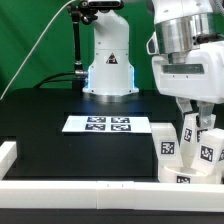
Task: Assemble stool
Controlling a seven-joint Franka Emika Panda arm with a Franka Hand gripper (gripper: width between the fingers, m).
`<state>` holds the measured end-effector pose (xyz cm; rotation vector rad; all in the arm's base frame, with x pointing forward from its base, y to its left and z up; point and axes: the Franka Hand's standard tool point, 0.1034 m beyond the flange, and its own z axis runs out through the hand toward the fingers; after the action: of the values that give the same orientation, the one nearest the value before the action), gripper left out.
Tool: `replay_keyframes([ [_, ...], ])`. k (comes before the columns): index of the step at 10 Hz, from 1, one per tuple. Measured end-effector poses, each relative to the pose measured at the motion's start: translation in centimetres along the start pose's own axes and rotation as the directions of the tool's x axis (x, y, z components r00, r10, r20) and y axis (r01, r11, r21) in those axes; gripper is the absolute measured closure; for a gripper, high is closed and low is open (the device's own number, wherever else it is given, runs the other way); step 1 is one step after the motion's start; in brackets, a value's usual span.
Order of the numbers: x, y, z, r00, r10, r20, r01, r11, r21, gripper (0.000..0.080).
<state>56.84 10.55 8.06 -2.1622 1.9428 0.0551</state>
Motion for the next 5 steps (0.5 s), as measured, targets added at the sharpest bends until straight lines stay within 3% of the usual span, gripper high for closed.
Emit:
replay_keyframes([
  [2,-0.1,0.0,0.0,0.999,0.034,0.003,-0.034,0.999,0.000,0.0461],
  [3,-0.2,0.0,0.0,1.000,0.000,0.004,0.000,1.000,-0.008,0.0306],
  [4,-0.6,-0.3,-0.5,0.998,-0.053,0.018,0.053,0.998,-0.020,0.0201],
  [5,-1.1,-0.7,-1.0,0.994,-0.106,0.022,0.106,0.994,-0.019,0.0201],
])
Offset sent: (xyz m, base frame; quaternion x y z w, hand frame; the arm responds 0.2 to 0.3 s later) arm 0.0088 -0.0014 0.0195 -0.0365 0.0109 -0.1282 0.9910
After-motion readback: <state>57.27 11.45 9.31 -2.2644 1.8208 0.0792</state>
